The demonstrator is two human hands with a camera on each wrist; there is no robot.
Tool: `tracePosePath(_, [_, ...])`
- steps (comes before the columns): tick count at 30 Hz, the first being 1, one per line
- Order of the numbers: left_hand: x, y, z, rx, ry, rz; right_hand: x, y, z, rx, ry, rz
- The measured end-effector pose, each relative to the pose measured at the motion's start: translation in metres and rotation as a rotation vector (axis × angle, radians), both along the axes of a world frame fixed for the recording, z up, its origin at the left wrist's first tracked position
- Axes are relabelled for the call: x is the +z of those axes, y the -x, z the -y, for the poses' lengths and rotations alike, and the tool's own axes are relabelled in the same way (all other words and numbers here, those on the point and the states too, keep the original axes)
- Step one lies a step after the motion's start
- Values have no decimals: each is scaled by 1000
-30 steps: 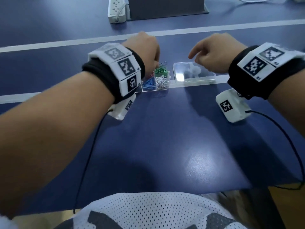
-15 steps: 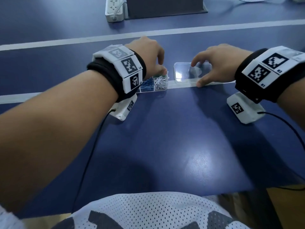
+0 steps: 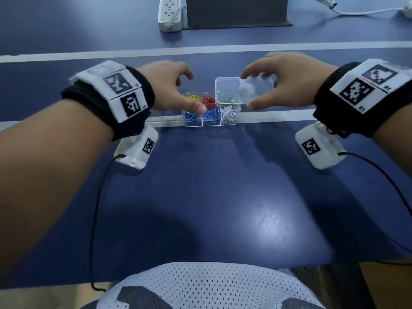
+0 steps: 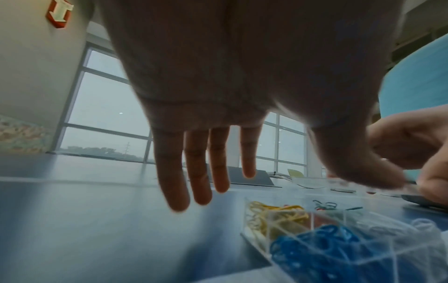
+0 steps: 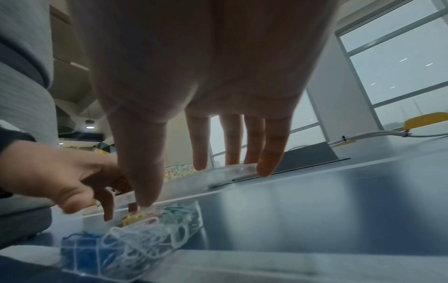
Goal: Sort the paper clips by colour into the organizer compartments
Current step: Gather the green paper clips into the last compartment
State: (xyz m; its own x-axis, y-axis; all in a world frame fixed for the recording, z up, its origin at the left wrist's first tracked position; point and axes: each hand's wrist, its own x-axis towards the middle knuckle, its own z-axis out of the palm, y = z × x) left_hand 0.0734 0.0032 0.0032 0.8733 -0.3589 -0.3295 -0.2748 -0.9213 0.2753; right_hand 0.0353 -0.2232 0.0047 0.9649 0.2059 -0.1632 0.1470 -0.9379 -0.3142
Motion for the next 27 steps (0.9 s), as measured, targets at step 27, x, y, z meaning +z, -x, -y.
tracePosePath(27, [-15, -5, -17, -7, -14, -3, -17, -13, -56, 98, 55, -1])
